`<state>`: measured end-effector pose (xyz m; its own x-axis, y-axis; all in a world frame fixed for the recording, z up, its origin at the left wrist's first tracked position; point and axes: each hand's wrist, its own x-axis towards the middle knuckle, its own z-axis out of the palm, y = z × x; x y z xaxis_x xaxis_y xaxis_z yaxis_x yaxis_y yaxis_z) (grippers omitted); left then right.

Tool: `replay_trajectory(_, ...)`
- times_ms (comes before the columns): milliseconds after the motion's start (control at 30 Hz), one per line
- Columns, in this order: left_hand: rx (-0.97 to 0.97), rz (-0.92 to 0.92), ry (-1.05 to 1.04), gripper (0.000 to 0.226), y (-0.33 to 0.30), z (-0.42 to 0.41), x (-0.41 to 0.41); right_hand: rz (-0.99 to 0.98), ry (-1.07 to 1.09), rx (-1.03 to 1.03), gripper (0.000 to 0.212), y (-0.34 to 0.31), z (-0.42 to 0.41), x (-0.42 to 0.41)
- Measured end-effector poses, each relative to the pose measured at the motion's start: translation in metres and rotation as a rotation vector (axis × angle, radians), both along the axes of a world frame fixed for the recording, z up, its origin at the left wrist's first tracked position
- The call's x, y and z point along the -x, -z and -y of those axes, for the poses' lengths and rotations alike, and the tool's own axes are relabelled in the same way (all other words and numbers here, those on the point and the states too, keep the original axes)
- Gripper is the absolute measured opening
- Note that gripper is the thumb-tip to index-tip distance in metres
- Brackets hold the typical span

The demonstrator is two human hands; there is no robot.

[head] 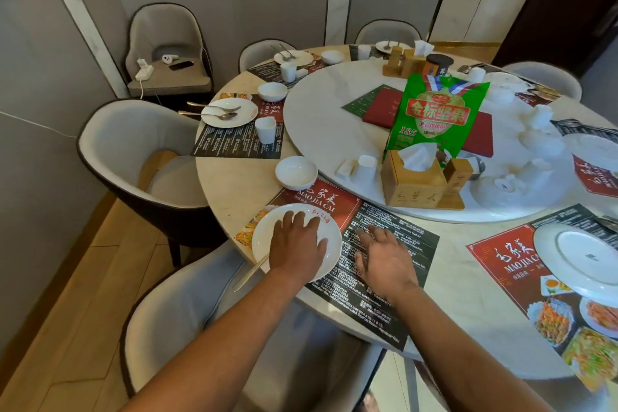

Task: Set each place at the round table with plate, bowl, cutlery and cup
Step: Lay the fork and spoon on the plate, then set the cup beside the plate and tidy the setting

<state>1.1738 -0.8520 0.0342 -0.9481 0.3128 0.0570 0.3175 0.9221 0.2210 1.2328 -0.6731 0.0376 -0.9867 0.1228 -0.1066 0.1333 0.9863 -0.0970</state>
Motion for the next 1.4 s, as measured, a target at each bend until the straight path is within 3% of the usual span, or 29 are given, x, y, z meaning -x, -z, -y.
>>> replay_trajectory(267,-0.022,-0.141,-0.005,0.036,-0.026,-0.042,0.052,-0.101,-0.069,-0.102,0.054,-0.016,-0.029,0.068)
replay_trajectory(433,0.052,-0.119,-0.033,0.027,-0.033,-0.066,0.104,-0.175,-0.054,-0.135,0.051,-0.033,-0.052,0.134)
replay_trajectory(700,0.122,-0.049,-0.018,0.038,-0.018,-0.103,0.168,-0.120,-0.049,-0.185,0.060,-0.035,-0.094,0.216)
replay_trajectory(1133,0.088,0.087,-0.061,0.020,0.011,-0.147,0.210,-0.110,-0.133,-0.155,0.058,-0.015,-0.107,0.225)
replay_trajectory(1400,0.052,0.101,-0.136,0.032,0.000,-0.115,0.186,-0.086,-0.122,-0.138,0.073,-0.023,-0.102,0.217)
